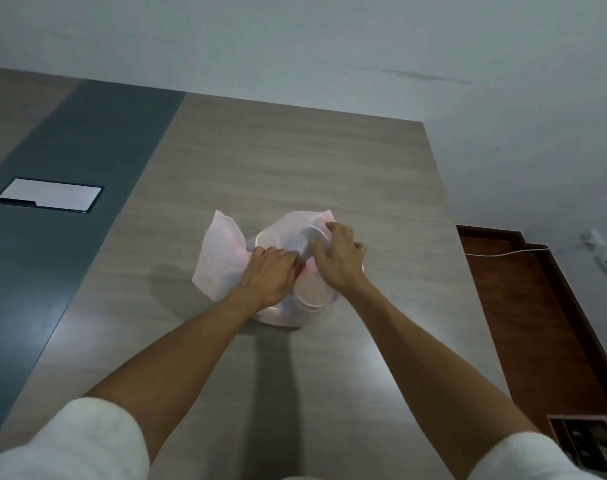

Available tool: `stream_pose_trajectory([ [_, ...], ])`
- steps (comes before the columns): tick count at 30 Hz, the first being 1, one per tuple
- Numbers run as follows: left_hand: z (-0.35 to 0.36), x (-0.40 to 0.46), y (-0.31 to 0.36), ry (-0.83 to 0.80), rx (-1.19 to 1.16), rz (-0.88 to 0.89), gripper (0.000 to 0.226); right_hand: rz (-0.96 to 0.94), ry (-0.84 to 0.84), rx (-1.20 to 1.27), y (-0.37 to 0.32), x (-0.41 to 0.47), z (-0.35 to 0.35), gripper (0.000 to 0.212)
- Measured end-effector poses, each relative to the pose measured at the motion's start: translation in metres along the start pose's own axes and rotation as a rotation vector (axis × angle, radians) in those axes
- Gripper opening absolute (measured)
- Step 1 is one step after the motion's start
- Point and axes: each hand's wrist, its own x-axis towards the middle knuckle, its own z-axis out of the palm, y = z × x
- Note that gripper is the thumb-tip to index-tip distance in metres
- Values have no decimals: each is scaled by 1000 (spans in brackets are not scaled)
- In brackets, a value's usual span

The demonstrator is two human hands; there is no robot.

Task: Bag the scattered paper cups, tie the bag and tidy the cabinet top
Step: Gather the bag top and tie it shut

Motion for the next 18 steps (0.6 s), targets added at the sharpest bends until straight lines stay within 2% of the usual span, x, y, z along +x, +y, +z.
stream_pose_trajectory([
  [1, 0, -3, -1, -2, 18, 6, 33, -65, 60, -159, 1, -5, 9, 48],
  [2, -2, -6, -3, 10, 43, 0, 38, -82, 92, -218, 1, -8, 17, 52],
  [4, -7, -17, -13, 58, 85, -6, 44, -40, 139, -252, -1, -15, 28, 75],
  [7, -9, -38, -40, 314, 188, 41, 35, -42, 161, -283, -1, -21, 38, 107],
  [9, -13, -54, -58, 535, 175, -102, 51, -40, 126, -278, 0, -24, 40, 116],
  [11, -18, -70, -72, 624, 42, -343, 77, -32, 127, -284, 1, -26, 43, 119],
  [13, -19, -83, -84, 560, -268, -544, 108, -29, 162, -313, 0, -28, 46, 120],
  [15, -16, -91, -89, 415, -661, -675, 122, -18, 176, -346, -2, -29, 49, 122],
  [16, -15, -92, -90, 336, -765, -701, 117, -15, 178, -361, -3, -29, 50, 123],
  [18, -12, -91, -84, 247, -777, -654, 85, -10, 179, -384, -7, -30, 52, 122],
])
